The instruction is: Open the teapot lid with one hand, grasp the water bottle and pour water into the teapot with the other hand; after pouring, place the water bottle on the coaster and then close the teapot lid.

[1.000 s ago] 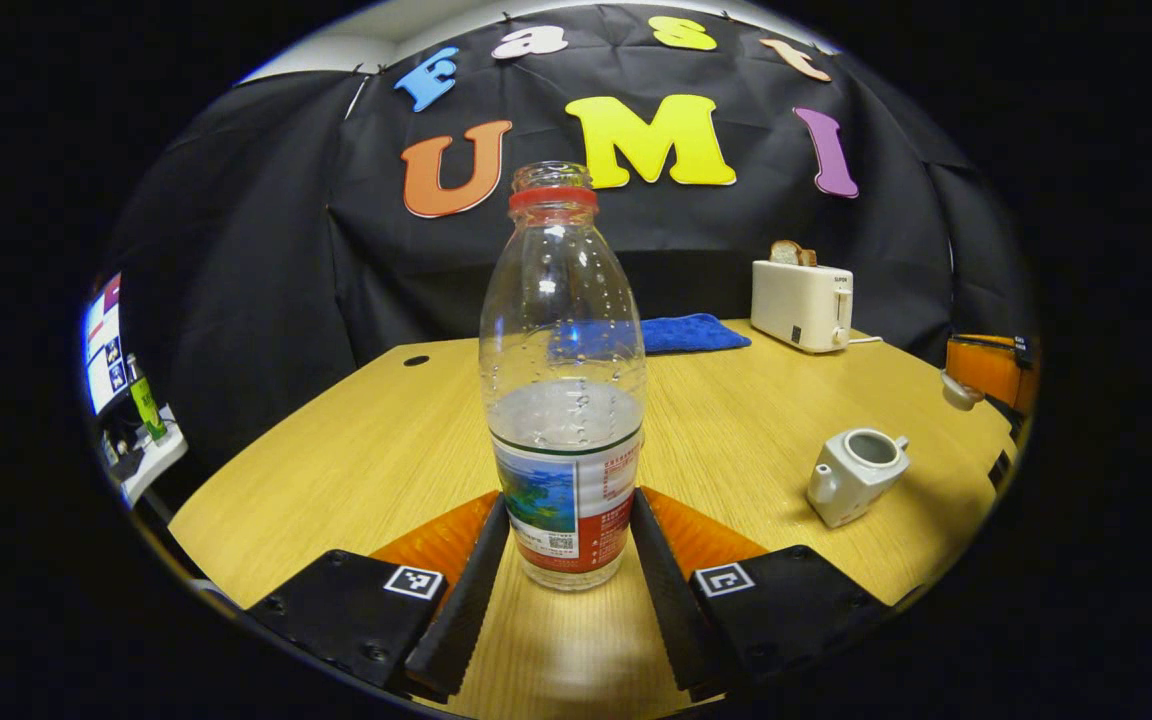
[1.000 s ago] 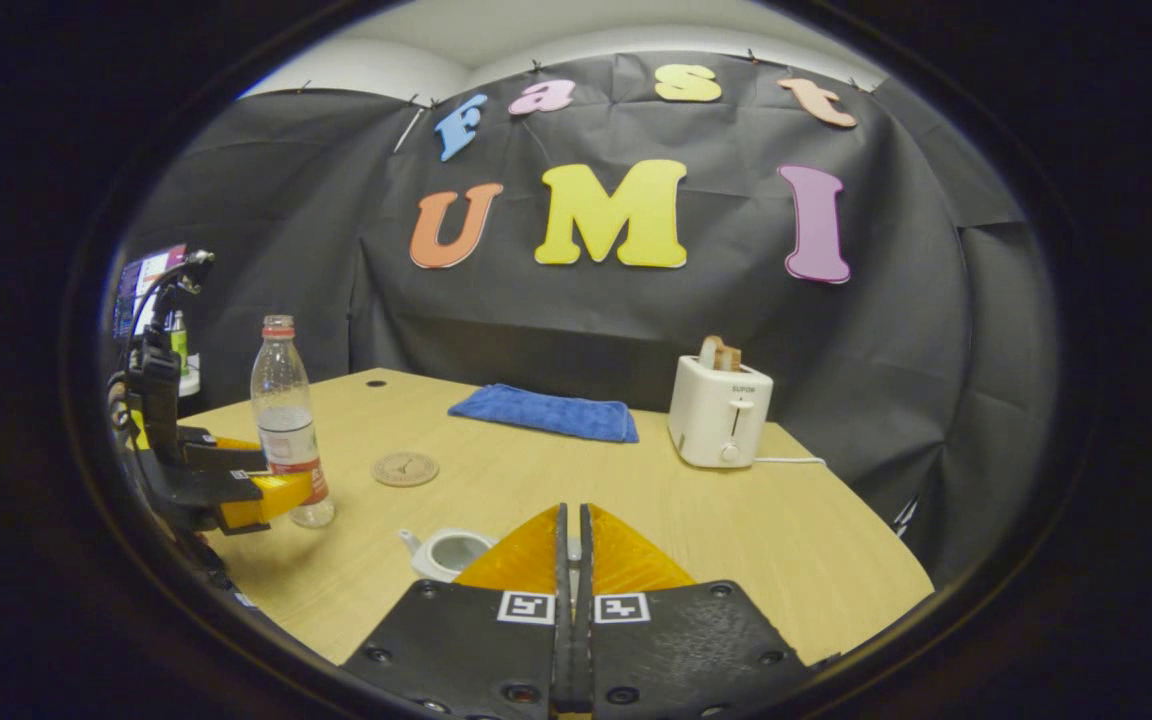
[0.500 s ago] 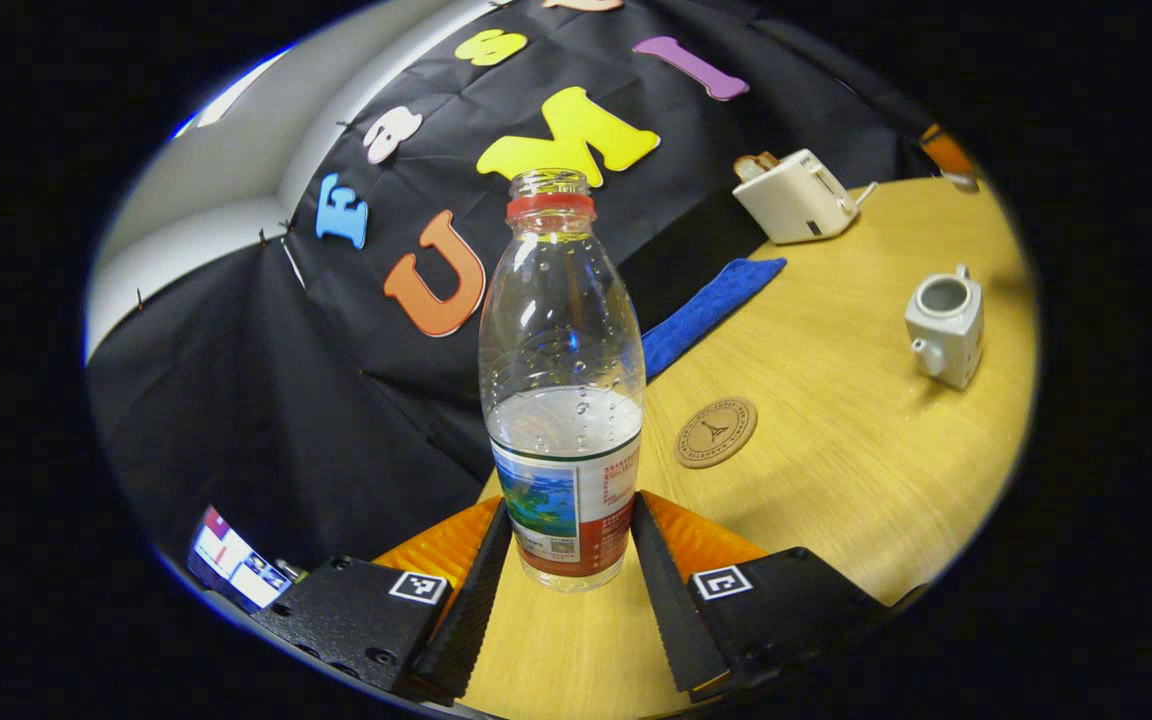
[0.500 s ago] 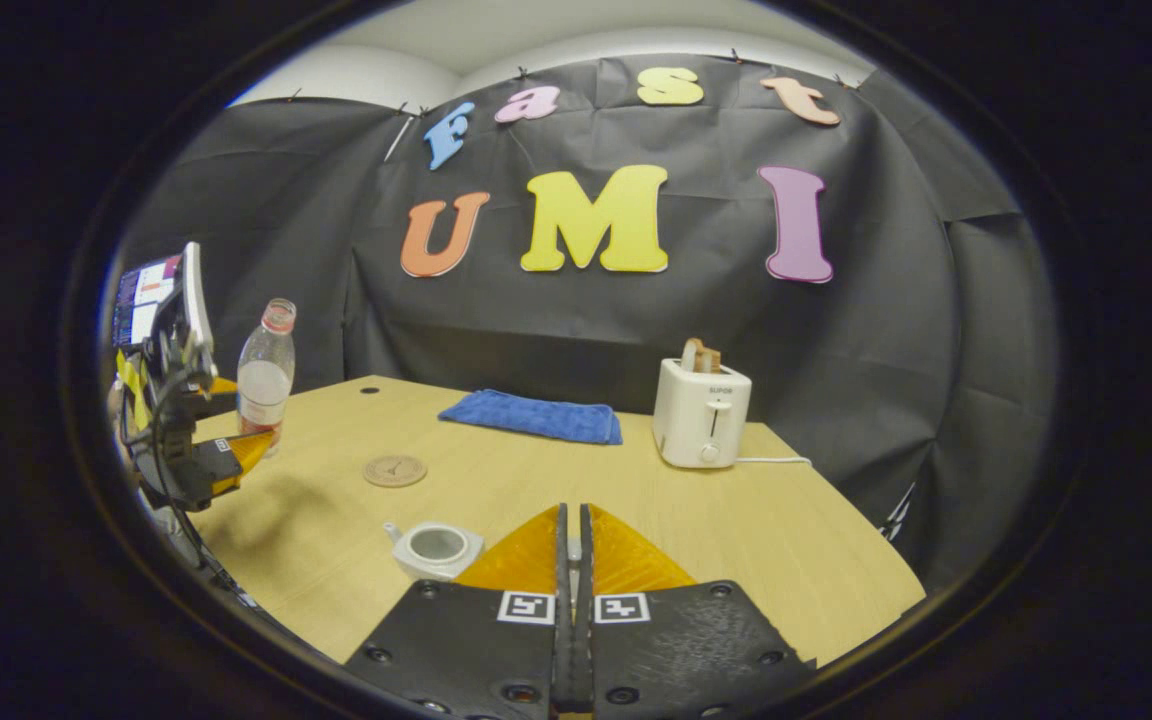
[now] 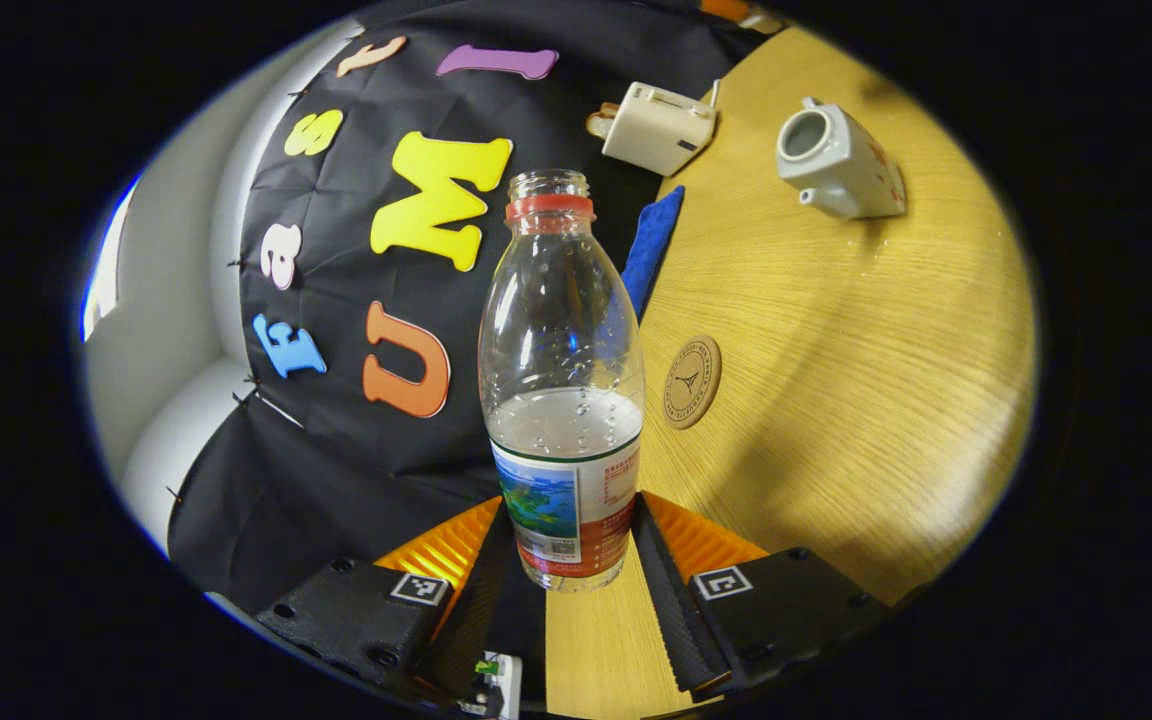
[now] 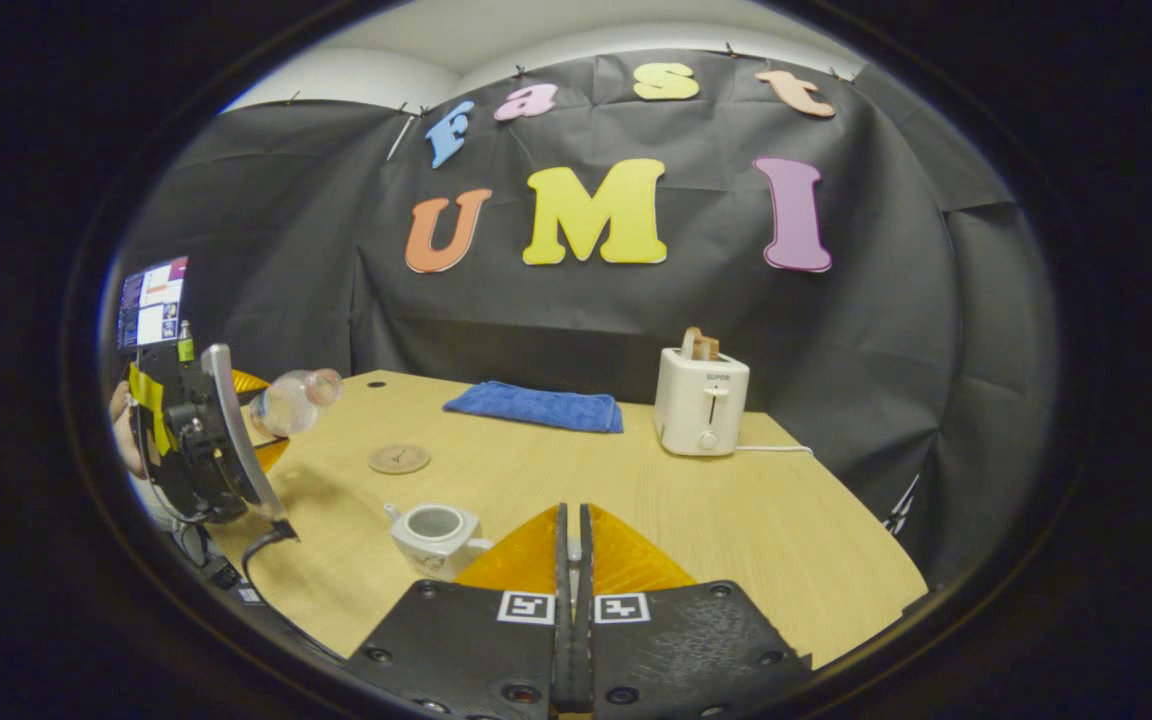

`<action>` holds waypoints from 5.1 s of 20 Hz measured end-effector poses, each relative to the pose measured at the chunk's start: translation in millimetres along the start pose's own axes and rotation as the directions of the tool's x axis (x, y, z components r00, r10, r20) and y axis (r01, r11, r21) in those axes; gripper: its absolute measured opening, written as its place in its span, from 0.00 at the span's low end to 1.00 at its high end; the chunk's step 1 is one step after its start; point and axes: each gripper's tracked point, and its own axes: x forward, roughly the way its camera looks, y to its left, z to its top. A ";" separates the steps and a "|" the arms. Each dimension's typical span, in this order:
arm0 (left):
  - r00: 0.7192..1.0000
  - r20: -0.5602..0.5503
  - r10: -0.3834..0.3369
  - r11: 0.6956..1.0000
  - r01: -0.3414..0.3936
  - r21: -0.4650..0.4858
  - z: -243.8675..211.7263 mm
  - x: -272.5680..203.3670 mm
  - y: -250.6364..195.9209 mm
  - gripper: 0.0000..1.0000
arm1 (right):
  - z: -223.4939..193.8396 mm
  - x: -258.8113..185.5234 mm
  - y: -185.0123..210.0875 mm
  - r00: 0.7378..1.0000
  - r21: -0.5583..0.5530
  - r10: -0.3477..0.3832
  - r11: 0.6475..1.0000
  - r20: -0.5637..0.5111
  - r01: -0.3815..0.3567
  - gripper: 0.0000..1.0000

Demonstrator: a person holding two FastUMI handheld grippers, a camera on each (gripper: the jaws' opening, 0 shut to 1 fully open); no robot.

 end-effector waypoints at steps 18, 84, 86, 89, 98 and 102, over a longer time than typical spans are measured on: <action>0.994 0.111 0.014 0.900 -0.061 0.432 65.1 -3.5 4.5 0.74 | -12.8 -5.7 -29.2 1.000 0.019 -0.006 1.000 0.004 0.006 0.00; 0.995 0.073 0.061 0.650 -0.095 0.754 104.0 -8.5 33.4 0.73 | -22.0 -18.5 -51.3 0.999 0.051 -0.019 0.999 0.030 0.018 0.00; 0.995 0.076 0.061 0.651 -0.098 0.753 104.2 -8.8 32.3 0.74 | -21.8 -17.9 -51.1 0.999 0.050 -0.021 0.999 0.028 0.020 0.00; 0.995 0.084 0.061 0.665 -0.103 0.740 102.7 -6.9 32.8 0.73 | -21.3 -18.6 -51.2 0.999 0.048 -0.027 0.999 0.029 0.025 0.00; 0.995 0.095 0.004 0.843 -0.055 0.535 81.7 5.9 9.3 0.73 | -18.0 -18.0 -42.4 0.999 0.036 -0.028 0.999 0.017 0.027 0.00; 0.995 0.055 -0.081 0.967 0.065 0.248 57.6 4.5 -18.4 0.73 | -11.2 -18.5 -34.2 0.999 0.029 -0.026 0.999 0.023 0.025 0.00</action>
